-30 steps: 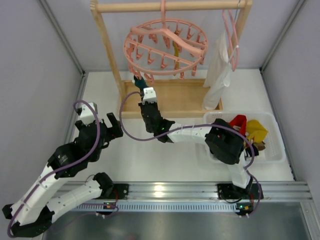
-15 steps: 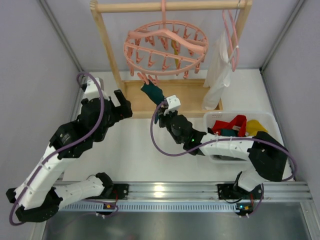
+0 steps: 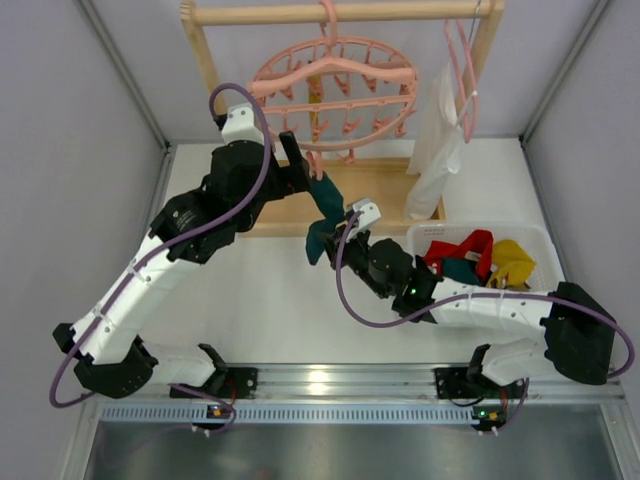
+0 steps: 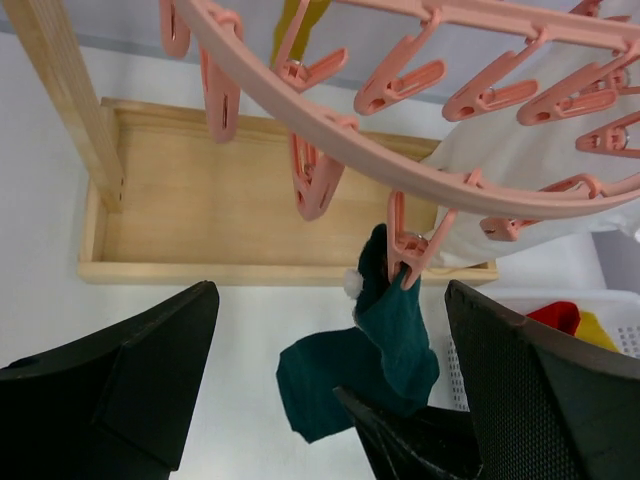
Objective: Remove the socks clipped to the hanger
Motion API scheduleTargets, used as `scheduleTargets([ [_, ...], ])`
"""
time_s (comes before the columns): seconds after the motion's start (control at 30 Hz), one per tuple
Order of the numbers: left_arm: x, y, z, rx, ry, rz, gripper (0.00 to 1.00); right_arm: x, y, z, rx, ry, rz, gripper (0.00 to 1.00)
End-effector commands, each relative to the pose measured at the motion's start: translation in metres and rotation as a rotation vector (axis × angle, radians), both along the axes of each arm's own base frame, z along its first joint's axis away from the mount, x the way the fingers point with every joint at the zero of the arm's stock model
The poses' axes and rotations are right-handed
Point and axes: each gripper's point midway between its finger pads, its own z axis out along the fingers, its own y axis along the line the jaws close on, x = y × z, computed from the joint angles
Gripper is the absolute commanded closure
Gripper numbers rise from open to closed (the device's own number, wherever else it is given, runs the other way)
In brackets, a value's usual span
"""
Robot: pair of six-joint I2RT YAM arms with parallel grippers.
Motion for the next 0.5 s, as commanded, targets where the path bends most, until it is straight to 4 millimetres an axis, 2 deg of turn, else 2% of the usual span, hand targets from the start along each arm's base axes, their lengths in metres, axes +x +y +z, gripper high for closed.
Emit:
scheduleTargets([
  [0.0,0.012,-0.013,0.018,-0.060,-0.071,-0.009,0.02,-0.010,0.005,0.012,0.045,0.005,0.037,1.00],
  [0.17,0.021,-0.031,0.011,-0.058,-0.055,-0.045,0.10,-0.005,0.009,0.004,0.022,0.016,0.015,1.00],
  [0.47,0.021,-0.048,0.017,-0.048,-0.085,-0.108,0.18,-0.007,0.015,0.004,0.025,0.025,0.035,1.00],
])
